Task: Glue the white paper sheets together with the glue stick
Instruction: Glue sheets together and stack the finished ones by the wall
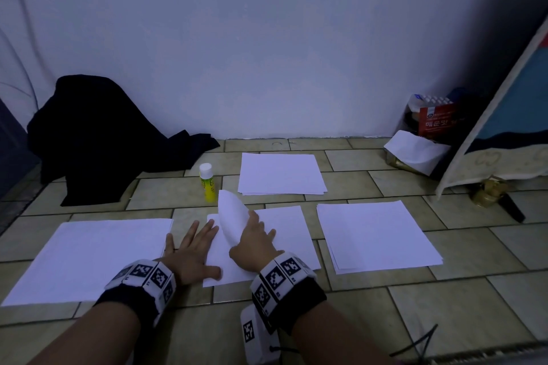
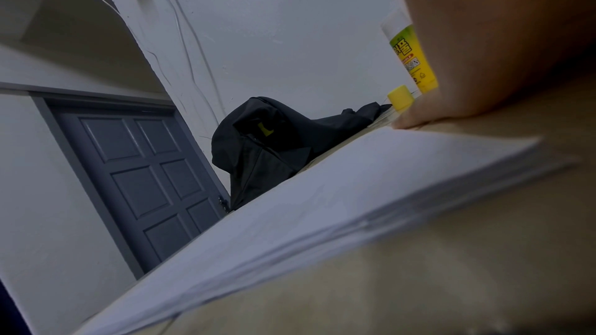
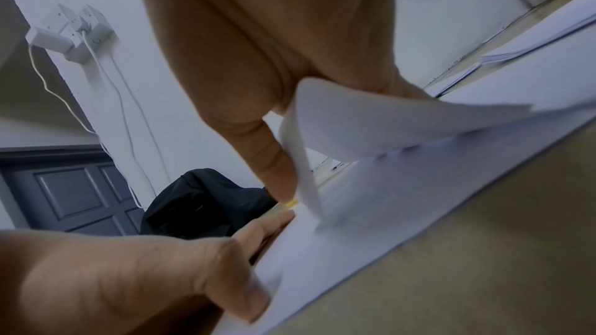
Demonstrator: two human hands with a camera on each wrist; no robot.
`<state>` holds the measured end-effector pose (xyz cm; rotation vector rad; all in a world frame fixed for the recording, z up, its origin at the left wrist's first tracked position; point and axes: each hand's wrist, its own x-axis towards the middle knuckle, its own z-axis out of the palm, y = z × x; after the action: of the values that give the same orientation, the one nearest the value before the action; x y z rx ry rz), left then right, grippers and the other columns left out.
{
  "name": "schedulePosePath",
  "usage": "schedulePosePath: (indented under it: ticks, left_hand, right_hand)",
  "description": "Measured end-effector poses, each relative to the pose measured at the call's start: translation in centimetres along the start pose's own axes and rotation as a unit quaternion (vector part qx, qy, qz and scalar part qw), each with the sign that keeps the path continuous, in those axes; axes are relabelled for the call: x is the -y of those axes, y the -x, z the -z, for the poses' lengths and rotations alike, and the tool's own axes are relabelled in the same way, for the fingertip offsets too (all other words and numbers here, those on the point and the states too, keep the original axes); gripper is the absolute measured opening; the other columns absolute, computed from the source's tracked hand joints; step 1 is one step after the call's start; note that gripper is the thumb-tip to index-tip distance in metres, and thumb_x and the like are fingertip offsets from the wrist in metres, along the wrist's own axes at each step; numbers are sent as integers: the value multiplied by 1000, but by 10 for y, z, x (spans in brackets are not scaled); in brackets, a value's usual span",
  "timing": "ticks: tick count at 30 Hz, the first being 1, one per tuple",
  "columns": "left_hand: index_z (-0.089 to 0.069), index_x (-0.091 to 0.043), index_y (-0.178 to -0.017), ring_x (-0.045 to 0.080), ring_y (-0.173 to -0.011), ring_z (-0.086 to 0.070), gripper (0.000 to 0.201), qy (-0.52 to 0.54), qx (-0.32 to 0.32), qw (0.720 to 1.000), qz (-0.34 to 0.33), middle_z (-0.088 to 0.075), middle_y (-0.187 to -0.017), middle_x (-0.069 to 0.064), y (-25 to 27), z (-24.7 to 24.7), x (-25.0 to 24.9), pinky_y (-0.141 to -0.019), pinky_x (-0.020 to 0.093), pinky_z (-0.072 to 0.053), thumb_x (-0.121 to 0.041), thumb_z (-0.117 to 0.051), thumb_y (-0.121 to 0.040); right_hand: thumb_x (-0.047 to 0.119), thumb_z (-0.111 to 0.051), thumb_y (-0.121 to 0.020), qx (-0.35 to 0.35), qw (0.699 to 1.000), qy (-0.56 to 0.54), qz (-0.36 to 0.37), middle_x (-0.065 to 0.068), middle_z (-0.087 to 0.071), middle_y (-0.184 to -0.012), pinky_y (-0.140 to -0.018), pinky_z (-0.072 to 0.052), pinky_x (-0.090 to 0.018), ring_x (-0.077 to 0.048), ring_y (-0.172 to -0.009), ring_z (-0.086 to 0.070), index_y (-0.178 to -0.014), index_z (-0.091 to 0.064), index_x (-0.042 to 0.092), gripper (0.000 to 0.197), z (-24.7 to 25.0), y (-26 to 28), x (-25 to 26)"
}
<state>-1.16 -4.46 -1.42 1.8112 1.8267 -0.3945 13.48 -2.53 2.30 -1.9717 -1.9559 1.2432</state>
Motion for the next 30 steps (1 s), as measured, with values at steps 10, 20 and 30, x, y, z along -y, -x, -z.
schedulePosePath:
  ticks: [10,20,30]
  left_hand:
    - [20,-20,-151,17,-143,29,101,-11,13,1000,2,28,-157,-4,3,3,-4,-113,59,11,-53,-54,-89]
    - [16,-17,-152,23,-143,29,98,8,56,998,-12,50,-143,5,11,11,8,-118,43,13,-58,-51,-91]
    - [38,-10,-139,19,-146,19,125,30,35,999,-29,47,-145,5,17,17,10,-117,36,11,-43,-69,-84]
  right_hand:
    - [23,-63,-81,44,992,112,49,-15,-41,-135,-114,-12,-48,-31,-134,-26,-137,-35,19,62,5,-5,-3]
    - [34,-56,-71,61,981,184,6,-10,-32,-149,-107,-17,-63,-38,-139,-15,-132,-48,27,62,-14,-23,0]
    - [39,-65,-74,51,988,142,16,-14,-23,-147,-111,-15,-58,-41,-140,-10,-132,-43,28,63,-13,-23,-8]
